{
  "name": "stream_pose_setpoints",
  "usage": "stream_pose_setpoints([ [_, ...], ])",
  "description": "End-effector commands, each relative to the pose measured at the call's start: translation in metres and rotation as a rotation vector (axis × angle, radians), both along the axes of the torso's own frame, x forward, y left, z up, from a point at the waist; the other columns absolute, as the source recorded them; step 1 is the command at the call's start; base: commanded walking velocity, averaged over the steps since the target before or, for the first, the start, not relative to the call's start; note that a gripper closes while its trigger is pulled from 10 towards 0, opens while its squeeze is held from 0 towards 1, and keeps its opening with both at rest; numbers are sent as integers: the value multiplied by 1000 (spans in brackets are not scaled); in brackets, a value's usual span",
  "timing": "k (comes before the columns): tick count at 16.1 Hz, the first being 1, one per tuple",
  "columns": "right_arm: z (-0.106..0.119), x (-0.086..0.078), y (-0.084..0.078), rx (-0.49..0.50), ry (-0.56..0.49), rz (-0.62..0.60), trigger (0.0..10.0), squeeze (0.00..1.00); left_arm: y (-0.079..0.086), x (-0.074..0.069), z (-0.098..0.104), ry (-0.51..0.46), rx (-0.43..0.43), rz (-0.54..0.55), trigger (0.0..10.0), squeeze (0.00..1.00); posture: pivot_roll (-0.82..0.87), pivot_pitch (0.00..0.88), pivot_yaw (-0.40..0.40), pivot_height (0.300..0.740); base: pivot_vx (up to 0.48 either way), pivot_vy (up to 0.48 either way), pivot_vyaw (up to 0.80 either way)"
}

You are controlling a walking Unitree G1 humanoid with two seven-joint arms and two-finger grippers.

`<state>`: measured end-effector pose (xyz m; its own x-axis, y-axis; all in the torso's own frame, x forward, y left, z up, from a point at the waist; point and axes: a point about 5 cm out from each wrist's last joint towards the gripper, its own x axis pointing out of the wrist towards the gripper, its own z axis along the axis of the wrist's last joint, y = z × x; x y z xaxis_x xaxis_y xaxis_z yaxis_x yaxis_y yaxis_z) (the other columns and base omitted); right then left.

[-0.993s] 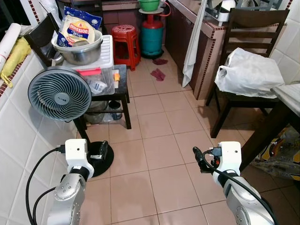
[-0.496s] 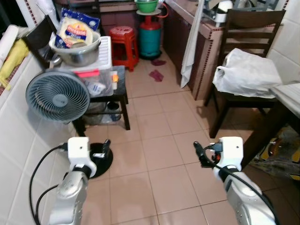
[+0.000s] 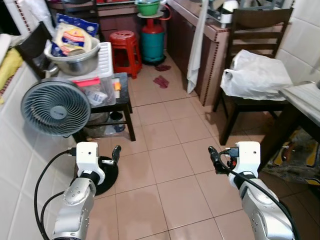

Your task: Setting the table

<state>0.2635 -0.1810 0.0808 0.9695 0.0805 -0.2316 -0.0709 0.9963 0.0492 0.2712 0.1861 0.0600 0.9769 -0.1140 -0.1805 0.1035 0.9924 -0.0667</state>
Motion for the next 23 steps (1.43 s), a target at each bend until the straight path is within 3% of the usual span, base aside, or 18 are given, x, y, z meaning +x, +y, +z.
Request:
stream_pose_setpoints([
  [1, -1, -3, 4, 7, -1, 11, 10000, 0, 1, -2, -2, 7, 2, -13, 10000, 0, -125, 0, 64, 740, 0, 0, -788],
  [4, -7, -8, 8, 14, 21, 18, 10000, 0, -1, -4, -5, 17, -10, -15, 10000, 0, -120, 0, 58, 740, 0, 0, -788],
  [23, -11, -9, 14, 19, 27, 39, 10000, 0, -2, -8, -9, 27, -11, -31, 10000, 0, -103, 0, 45, 740, 332, 0, -788],
])
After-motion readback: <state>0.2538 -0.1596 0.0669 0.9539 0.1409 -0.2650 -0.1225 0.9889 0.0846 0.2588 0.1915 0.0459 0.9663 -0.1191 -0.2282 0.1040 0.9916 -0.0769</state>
